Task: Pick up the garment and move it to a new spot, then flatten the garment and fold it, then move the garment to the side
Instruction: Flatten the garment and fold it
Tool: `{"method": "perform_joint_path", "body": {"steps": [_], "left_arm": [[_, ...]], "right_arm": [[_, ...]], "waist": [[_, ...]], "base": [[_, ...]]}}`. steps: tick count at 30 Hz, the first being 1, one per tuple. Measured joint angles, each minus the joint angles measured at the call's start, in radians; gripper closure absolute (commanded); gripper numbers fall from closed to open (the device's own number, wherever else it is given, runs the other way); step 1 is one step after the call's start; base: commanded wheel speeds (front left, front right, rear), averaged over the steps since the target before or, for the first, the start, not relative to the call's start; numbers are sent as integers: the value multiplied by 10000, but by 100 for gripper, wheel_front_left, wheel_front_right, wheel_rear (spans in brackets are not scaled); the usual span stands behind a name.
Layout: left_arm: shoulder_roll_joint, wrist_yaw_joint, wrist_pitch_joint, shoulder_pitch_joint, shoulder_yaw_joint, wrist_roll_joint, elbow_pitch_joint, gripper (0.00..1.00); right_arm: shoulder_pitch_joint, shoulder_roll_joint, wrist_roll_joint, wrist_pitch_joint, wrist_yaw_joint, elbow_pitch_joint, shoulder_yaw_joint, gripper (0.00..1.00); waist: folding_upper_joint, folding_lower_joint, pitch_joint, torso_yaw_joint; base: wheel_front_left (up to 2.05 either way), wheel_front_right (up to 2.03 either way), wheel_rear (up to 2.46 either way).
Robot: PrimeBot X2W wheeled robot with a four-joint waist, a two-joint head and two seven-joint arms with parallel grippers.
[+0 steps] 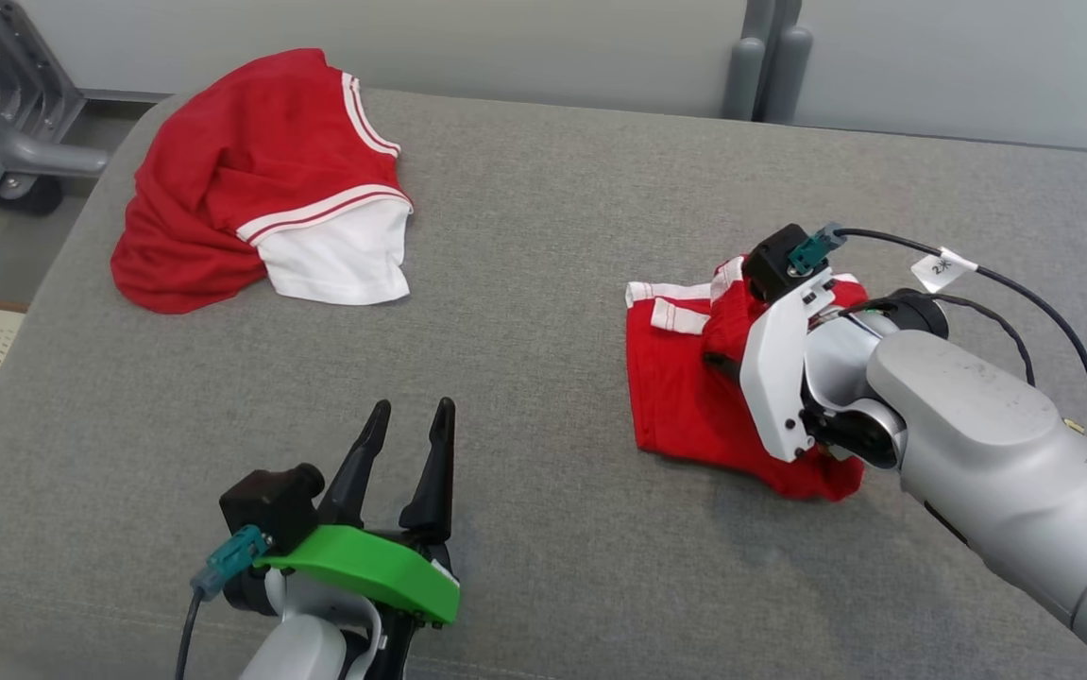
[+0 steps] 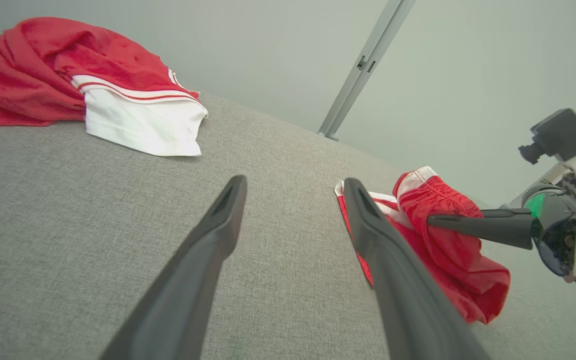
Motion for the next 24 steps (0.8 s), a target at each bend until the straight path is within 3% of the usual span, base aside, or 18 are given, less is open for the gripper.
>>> {"method": "perform_joint_path", "body": {"steps": [11, 13, 15, 17, 24], "left_arm": [[23, 182, 0, 222, -197, -69, -27, 0], [29, 213, 0, 260, -196, -69, -42, 0], [31, 251, 0, 271, -197, -69, -48, 0], [31, 253, 0, 291, -197, -69, -54, 0], [40, 341, 0, 376, 27, -59, -105, 0]], "right_arm": [[-42, 594, -278, 462, 0, 740, 644, 98], [-71, 663, -280, 520, 0, 861, 665, 64], [-110, 779, -280, 522, 0, 974, 669, 4], [-180, 842, -280, 512, 0, 1064, 669, 0], [-485, 1294, -278, 263, 2, 1160, 646, 0]], "waist": [[0, 0, -417, 533], [0, 0, -464, 557], [0, 0, -488, 563], [0, 0, -501, 559], [0, 0, -557, 410]], "base": [[0, 0, 0], [0, 0, 0], [0, 0, 0], [0, 0, 0], [0, 0, 0]]}}
